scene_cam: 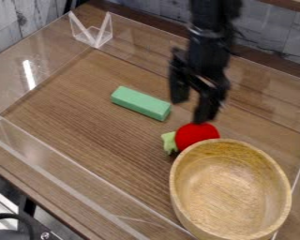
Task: Move the red fruit to the left side of the table
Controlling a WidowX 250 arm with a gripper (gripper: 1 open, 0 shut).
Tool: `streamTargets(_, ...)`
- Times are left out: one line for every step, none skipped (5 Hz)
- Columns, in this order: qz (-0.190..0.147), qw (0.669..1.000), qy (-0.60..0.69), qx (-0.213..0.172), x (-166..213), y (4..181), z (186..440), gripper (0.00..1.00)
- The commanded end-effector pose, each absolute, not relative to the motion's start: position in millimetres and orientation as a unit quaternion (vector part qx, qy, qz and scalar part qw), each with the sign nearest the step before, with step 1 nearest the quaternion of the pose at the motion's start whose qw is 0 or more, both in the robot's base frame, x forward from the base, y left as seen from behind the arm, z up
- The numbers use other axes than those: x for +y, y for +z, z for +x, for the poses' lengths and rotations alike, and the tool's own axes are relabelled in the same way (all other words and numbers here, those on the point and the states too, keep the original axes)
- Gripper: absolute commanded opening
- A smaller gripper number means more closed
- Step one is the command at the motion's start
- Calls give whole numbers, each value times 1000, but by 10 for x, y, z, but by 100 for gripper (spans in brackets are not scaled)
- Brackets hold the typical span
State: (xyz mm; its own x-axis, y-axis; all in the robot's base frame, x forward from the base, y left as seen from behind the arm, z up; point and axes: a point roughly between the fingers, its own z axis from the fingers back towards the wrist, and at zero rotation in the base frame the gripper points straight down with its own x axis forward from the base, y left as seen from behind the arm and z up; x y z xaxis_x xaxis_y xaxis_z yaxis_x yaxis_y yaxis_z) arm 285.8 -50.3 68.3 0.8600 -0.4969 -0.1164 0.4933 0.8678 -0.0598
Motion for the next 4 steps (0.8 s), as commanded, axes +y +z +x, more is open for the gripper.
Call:
streamTargets(-14,933,-356,43,-736,702,2851,100)
streamTargets(-2,911,-412,13,-601,709,2822,100)
streamTargets(6,904,-428,7,-447,691,2852,100)
streamTargets(9,905,-426,2,-350,687,2854,100)
